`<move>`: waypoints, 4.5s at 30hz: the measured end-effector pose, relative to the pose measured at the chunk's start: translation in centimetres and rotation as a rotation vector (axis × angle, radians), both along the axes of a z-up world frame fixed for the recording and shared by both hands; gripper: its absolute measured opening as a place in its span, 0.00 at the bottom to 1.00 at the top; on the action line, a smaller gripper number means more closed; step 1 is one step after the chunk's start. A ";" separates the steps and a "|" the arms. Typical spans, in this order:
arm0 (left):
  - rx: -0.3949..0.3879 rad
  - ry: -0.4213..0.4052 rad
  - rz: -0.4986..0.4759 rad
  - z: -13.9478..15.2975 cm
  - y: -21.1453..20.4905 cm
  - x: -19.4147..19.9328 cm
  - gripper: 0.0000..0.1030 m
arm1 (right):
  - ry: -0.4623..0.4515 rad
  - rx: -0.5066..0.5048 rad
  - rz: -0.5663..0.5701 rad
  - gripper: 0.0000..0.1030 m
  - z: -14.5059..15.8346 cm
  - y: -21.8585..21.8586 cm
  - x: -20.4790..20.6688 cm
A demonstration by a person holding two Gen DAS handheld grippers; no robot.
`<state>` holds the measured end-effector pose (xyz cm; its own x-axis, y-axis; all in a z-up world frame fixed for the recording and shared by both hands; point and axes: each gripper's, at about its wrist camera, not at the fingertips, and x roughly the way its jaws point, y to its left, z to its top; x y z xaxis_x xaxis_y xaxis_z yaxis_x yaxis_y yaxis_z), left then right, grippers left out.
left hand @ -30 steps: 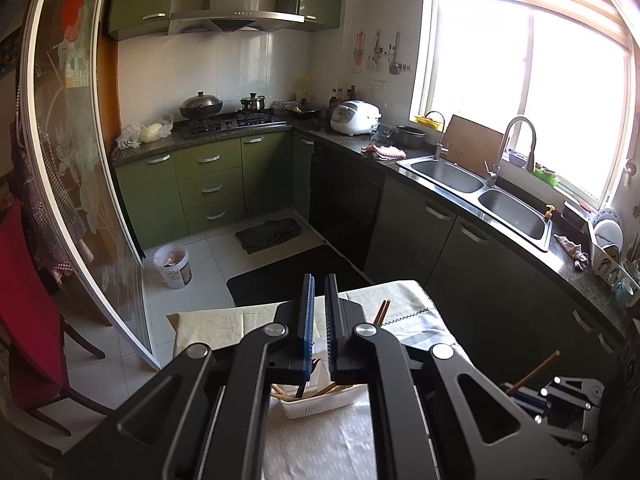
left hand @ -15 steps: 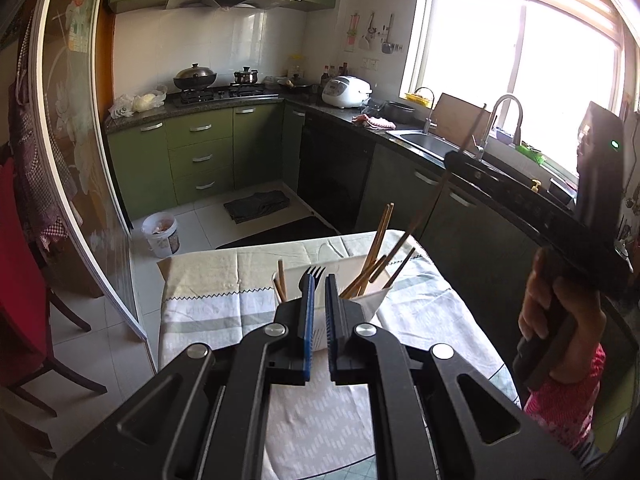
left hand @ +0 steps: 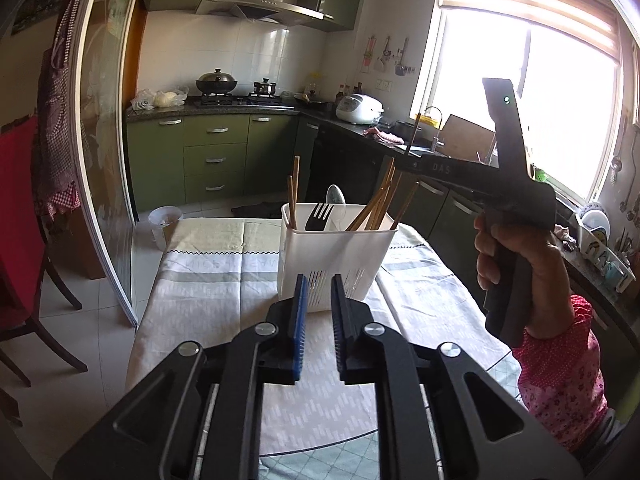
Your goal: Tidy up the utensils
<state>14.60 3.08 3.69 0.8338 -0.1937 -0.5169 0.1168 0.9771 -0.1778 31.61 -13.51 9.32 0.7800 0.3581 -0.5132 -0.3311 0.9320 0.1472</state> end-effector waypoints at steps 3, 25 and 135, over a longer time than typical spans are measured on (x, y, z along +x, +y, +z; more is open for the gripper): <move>0.028 -0.015 0.027 -0.7 -0.4 -0.5 0.35 | 0.020 -0.005 0.011 0.08 -1.1 0.2 0.1; 0.107 -0.069 0.074 -4.3 -2.2 -5.9 0.93 | -0.083 0.079 -0.015 0.96 -5.7 -9.1 -19.9; 0.206 -0.121 0.146 -1.7 -4.3 -13.0 0.94 | -0.181 -0.020 -0.091 0.96 -5.5 -9.9 -31.1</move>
